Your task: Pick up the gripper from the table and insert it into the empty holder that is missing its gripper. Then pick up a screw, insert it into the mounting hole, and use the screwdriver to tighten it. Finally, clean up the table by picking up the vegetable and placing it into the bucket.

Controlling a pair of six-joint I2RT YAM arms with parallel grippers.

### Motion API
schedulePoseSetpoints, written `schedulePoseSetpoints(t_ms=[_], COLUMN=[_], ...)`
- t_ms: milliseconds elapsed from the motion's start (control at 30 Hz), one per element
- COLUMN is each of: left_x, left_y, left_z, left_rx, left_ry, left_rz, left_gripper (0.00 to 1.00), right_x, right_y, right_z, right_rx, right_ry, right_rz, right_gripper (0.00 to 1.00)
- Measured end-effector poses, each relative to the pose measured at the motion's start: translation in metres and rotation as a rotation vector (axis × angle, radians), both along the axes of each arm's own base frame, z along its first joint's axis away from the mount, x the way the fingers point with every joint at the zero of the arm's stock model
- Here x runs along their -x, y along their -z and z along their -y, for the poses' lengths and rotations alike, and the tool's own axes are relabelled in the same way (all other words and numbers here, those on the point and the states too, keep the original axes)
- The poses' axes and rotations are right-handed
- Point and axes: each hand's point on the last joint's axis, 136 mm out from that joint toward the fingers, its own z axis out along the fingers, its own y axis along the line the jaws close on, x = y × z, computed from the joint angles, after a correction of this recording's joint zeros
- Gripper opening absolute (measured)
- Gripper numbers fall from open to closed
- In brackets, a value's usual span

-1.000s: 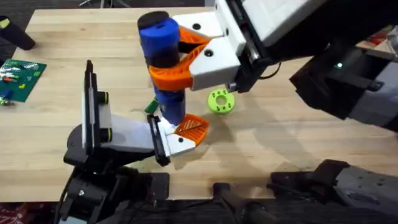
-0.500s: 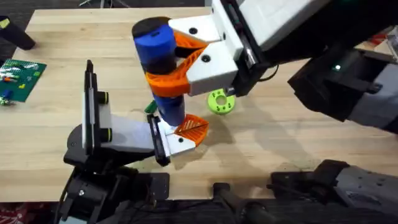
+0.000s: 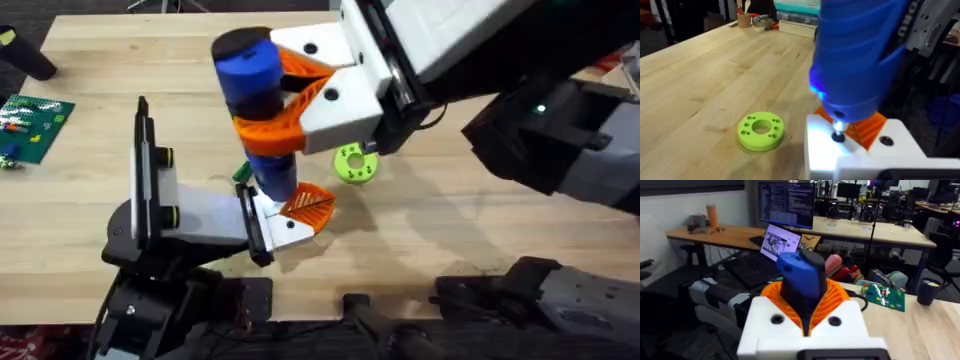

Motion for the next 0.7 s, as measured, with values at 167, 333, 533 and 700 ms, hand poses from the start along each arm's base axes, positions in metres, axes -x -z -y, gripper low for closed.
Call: schedulePoseSetpoints(t_ms=[167,333,533,700], left_x=[0.000,0.000,0.000,0.000], left_y=[0.000,0.000,0.000,0.000], left_z=[0.000,0.000,0.000,0.000], left_rx=[0.000,0.000,0.000,0.000], left_ry=[0.000,0.000,0.000,0.000], left_rz=[-0.001,-0.001,-0.001,-0.001], left_gripper=[0.013,0.013,0.013,0.013], right_x=[-0.004,0.000,0.019,0.018], right_y=[-0.010,-0.073,-0.120,-0.110], right_z=[-0.003,0.006,0.020,0.018], right_rx=[-0.004,-0.061,-0.124,-0.071], right_ry=[-0.015,-0.052,-0.088,-0.106], right_rz=[-0.033,0.051,0.163,0.110], right_gripper=[0.044,0.044,0.044,0.044])
